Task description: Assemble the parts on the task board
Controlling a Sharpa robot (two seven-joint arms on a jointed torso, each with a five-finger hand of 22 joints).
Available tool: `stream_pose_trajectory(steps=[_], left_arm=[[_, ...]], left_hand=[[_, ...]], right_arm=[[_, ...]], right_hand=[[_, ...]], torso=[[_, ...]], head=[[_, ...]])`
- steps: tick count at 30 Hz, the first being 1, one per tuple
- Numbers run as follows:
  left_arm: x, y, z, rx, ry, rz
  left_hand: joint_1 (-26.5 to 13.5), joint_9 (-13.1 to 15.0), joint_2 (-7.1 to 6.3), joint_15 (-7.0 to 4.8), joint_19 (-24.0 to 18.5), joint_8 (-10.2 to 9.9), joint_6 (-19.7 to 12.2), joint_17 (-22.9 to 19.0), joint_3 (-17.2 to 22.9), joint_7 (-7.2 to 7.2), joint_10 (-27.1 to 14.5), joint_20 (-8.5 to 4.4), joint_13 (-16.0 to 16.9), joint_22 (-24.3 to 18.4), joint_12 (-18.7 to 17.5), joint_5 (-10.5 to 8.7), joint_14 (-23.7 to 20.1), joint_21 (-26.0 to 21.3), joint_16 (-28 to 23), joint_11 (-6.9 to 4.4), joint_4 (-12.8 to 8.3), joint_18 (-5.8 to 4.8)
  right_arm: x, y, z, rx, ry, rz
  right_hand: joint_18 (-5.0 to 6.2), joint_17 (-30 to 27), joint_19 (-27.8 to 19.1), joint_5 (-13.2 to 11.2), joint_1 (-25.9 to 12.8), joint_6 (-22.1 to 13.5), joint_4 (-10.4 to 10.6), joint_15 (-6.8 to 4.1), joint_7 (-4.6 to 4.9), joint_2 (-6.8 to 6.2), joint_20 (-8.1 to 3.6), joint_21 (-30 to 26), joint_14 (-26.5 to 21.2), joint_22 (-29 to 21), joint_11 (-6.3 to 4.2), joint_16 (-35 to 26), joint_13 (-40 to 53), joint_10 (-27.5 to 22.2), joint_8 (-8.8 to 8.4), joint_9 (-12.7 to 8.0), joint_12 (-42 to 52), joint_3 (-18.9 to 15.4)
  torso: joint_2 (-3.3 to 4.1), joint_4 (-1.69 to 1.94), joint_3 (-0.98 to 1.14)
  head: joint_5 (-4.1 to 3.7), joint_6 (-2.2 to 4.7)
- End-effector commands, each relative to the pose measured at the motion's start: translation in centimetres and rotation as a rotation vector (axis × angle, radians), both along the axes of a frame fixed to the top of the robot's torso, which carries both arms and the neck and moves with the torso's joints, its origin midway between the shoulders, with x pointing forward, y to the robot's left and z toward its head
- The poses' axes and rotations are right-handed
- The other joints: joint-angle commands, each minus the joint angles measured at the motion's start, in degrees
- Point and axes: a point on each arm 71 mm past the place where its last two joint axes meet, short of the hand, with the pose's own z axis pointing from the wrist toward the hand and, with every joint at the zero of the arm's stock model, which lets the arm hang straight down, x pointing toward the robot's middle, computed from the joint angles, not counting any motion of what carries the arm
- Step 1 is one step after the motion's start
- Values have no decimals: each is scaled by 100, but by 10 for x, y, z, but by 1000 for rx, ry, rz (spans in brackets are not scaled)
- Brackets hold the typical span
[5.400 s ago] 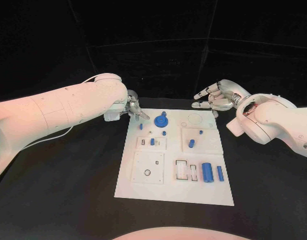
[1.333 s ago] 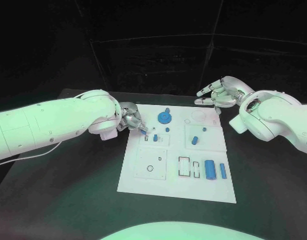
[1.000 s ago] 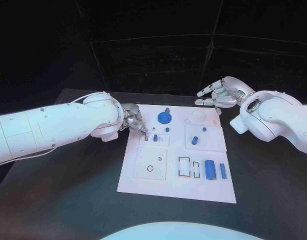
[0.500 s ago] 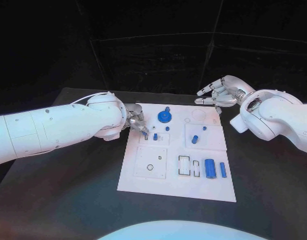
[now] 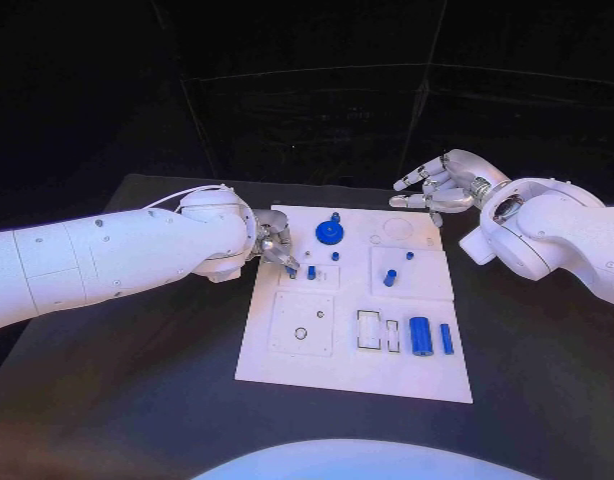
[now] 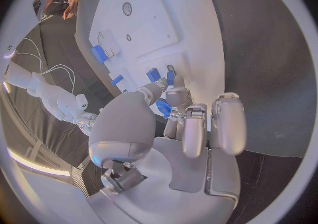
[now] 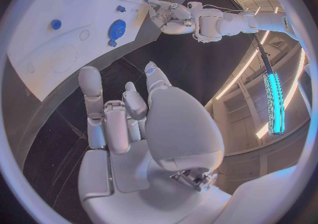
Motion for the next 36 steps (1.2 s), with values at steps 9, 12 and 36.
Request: stream_pose_trajectory(steps=[9, 12, 36], left_arm=[[-2, 0, -3, 41, 39, -31], [-2, 0, -3, 46, 45, -34], [1, -1, -5, 52, 60, -31]], left_hand=[[36, 9, -2, 2, 3, 39, 2, 1509, 549, -34, 29, -11, -51, 116, -6, 25, 595, 19, 18, -6, -503, -23], [35, 9, -3, 2, 0, 40, 2, 1509, 549, -33, 26, -11, -60, 110, -14, 25, 595, 15, 18, -6, -502, -22], [-399, 4, -66, -14, 18, 126, 91, 1509, 459, -73, 74, -25, -58, 144, 8, 22, 595, 29, 18, -28, -235, -29]], right_arm=[[0, 2, 1, 0, -2, 15], [0, 2, 1, 0, -1, 17], [0, 3, 1, -1, 1, 22]], right_hand=[[78, 1, -5, 36, -5, -27, -1, -43, -5, 68, -4, -35, 254, -4, -2, -19, -8, -27, 33, -7, -23, 2], [78, 1, -5, 36, -5, -27, -1, -43, -5, 68, -4, -35, 254, -4, -2, -19, -8, -27, 33, -7, -23, 2], [78, 1, -5, 36, -5, -27, -1, -43, -5, 68, -4, -35, 254, -4, -2, -19, -8, -27, 33, -7, -23, 2]], torso=[[1, -4, 0], [-1, -7, 1], [-1, -6, 3]], head=[[-5, -18], [-8, -28], [-10, -34]])
